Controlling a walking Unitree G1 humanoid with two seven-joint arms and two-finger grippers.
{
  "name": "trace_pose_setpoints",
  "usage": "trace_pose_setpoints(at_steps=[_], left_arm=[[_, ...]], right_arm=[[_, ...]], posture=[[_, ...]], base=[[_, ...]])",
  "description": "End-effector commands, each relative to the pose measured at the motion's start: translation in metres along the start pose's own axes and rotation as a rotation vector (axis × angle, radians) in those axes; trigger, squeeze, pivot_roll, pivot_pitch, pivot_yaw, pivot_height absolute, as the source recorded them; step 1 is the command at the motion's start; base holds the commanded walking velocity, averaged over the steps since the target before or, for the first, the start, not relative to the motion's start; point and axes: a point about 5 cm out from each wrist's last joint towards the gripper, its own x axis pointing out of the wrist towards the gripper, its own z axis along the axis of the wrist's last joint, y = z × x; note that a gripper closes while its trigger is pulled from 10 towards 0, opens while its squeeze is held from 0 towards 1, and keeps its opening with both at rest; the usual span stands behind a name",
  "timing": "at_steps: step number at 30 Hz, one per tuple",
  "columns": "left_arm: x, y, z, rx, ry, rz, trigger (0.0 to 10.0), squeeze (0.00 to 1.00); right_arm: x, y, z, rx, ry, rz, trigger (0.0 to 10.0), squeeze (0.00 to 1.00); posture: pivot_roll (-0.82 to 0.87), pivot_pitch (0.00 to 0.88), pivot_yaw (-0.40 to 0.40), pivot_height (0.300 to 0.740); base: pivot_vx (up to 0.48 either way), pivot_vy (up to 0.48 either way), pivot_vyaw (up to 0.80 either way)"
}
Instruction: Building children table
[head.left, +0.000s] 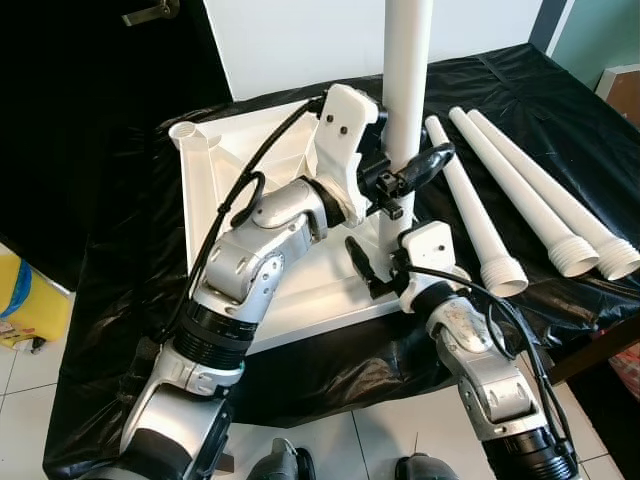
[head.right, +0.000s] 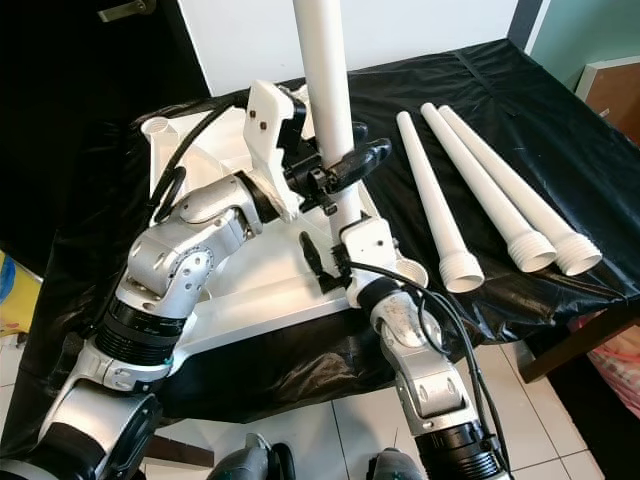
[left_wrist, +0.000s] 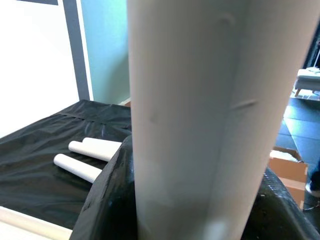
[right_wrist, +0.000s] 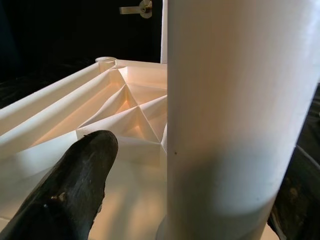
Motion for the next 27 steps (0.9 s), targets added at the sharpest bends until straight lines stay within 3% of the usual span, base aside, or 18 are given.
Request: trace_pose_setpoints(at_steps=[1,9,13,25,27], left_arm=[[0.003,0.005,0.006,0.022,-0.003,0.1,10.0,0.0],[0.008,0.004,0.008,0.045,0.008,0.107,10.0,0.0],[0.015,0.002,0.012,0.047,0.013,0.129,10.0,0.0],[0.025,-0.005,0.016,0.046,-0.001,0.148,10.0,0.0],[0.026,-0.005,0.017,0.047,-0.004,0.151,10.0,0.0]], right_arm=[[0.003,0.005,0.002,-0.014,-0.012,0.013,10.0,0.0],[0.007,0.006,0.003,-0.056,-0.015,-0.021,10.0,0.0],[0.015,0.003,-0.002,-0.106,0.011,-0.112,10.0,0.0],[0.029,0.004,0.002,-0.105,0.001,-0.227,10.0,0.0],[0.03,0.006,0.004,-0.101,-0.008,-0.236,9.2,0.0]], posture=[[-0.08,0.081,0.062,0.74],[-0.08,0.088,0.068,0.74],[-0.08,0.099,0.076,0.74],[-0.08,0.097,0.075,0.74],[-0.08,0.098,0.076,0.74]], base=[[0.0,0.0,0.0],[0.0,0.0,0.0],[0.0,0.0,0.0],[0.0,0.0,0.0],[0.0,0.0,0.0]])
